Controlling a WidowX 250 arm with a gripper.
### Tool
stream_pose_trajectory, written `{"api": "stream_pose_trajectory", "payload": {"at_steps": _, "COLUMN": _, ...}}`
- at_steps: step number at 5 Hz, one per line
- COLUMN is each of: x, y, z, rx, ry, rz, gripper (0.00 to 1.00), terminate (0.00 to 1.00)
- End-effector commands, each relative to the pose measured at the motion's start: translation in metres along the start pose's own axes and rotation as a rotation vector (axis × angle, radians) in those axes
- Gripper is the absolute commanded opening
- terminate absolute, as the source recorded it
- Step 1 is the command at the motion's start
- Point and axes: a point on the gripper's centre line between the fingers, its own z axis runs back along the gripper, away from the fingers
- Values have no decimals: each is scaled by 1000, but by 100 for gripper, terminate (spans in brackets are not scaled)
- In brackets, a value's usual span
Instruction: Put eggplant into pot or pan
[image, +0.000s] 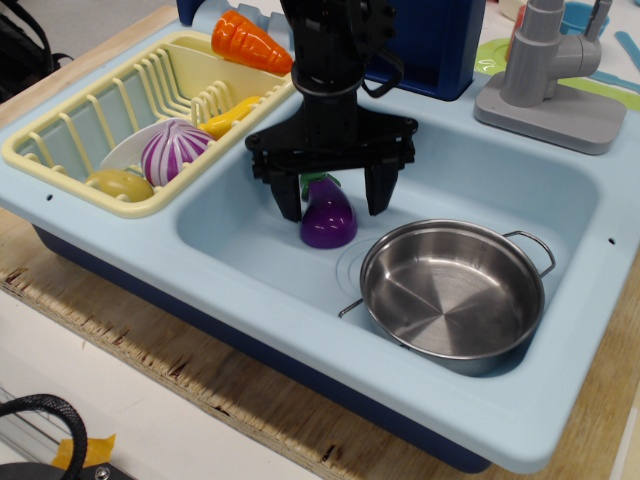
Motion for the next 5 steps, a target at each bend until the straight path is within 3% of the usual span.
{"api": "stream_pose_trajectory", "payload": {"at_steps": 1, "x": 10, "y": -2, "z": -1, "rx": -21, "ry": -4, "rz": 30, "gripper": 100, "terminate": 0}}
{"api": "stream_pose_trajectory", "payload": {"at_steps": 2, "x": 11, "y": -3, "z": -11, "rx": -23, "ry": 14, "rz": 31, "gripper": 100, "terminate": 0}}
{"api": "stream_pose_trajectory", "payload": {"at_steps": 3, "x": 9, "y": -3, "z": -14, "rx": -13, "ry": 19, "rz": 47, "gripper": 0, "terminate": 0}}
{"api": "stream_pose_trajectory", "payload": {"at_steps": 5, "x": 9, "y": -8, "z": 6, "rx": 33, "ry": 52, "rz": 24, "gripper": 0, "terminate": 0}}
